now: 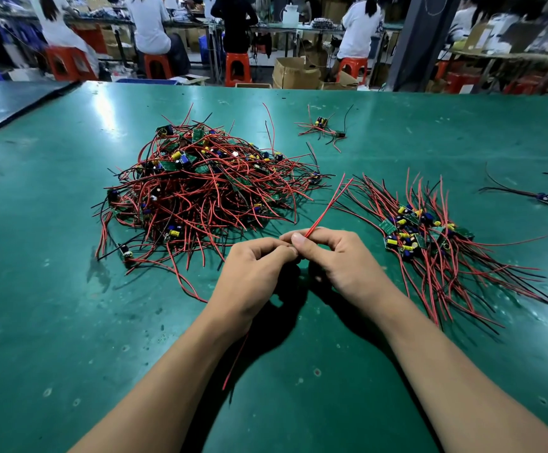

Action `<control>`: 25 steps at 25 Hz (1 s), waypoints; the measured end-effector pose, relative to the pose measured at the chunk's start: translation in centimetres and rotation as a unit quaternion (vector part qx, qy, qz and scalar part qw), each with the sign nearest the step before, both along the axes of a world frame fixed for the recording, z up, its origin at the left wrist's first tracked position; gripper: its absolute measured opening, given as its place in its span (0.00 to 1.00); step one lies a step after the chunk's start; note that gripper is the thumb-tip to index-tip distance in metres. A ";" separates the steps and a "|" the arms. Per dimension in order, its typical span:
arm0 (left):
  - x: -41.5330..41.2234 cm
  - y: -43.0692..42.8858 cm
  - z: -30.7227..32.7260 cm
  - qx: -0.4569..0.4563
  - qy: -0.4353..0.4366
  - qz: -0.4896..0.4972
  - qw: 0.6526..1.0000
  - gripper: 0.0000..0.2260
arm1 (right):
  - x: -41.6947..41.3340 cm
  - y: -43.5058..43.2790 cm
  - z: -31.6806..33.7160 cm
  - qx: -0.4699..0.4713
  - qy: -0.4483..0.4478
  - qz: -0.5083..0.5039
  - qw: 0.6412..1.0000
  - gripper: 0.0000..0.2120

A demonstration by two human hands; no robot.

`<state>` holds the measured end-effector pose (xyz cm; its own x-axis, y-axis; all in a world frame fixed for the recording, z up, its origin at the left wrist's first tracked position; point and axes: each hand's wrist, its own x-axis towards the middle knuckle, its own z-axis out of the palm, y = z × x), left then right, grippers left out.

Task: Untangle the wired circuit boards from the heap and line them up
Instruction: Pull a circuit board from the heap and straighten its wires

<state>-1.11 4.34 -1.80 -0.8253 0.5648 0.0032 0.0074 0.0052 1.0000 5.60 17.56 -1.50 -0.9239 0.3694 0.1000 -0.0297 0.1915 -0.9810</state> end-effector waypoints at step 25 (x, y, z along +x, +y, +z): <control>0.1 -0.1 0.4 -0.052 0.017 -0.070 0.996 0.09 | -0.9 3.7 -1.3 0.002 0.123 -0.303 0.945 0.06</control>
